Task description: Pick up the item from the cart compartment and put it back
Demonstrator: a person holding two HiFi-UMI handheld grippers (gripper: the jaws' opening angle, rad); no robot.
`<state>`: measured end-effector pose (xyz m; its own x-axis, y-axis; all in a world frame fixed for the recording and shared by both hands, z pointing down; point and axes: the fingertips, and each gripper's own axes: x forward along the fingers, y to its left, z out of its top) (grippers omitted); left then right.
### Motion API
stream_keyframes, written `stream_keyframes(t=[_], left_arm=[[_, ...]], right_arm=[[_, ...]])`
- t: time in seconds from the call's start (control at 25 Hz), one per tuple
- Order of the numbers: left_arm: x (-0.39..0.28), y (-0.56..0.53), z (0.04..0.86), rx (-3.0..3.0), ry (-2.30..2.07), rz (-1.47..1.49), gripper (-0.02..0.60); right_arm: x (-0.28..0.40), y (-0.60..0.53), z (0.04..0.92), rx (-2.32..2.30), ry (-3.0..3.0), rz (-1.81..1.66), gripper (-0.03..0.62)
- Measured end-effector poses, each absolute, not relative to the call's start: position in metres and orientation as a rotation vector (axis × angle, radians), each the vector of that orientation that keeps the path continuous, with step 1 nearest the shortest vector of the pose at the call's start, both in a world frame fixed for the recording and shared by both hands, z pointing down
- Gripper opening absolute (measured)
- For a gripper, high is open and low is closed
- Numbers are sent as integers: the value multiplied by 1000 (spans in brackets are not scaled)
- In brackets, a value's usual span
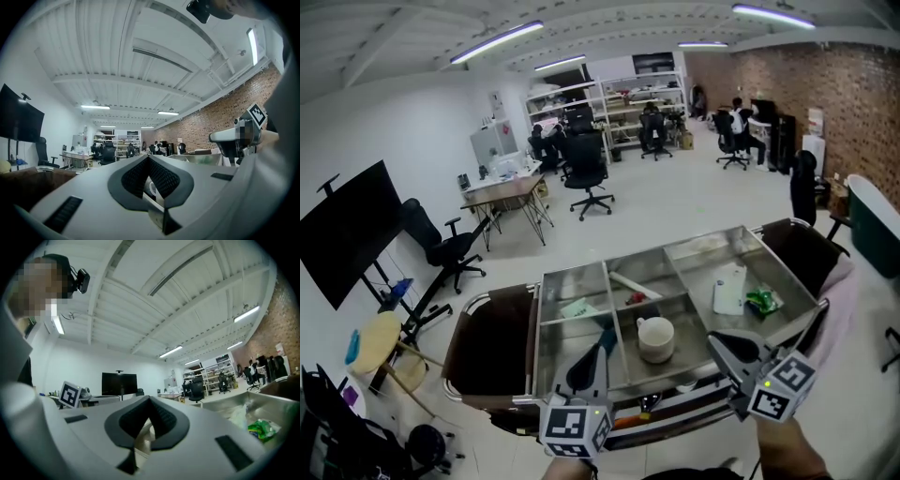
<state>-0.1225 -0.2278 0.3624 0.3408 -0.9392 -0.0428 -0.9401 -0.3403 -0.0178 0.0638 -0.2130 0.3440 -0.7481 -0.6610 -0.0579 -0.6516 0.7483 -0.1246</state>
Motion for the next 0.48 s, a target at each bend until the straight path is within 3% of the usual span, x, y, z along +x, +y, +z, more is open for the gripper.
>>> stream_keyframes(t=[0.48], left_arm=[[-119,-206,371,-2555,1787,20,0]], right_arm=[[74,-209,367,-1133,2844,-184,14]])
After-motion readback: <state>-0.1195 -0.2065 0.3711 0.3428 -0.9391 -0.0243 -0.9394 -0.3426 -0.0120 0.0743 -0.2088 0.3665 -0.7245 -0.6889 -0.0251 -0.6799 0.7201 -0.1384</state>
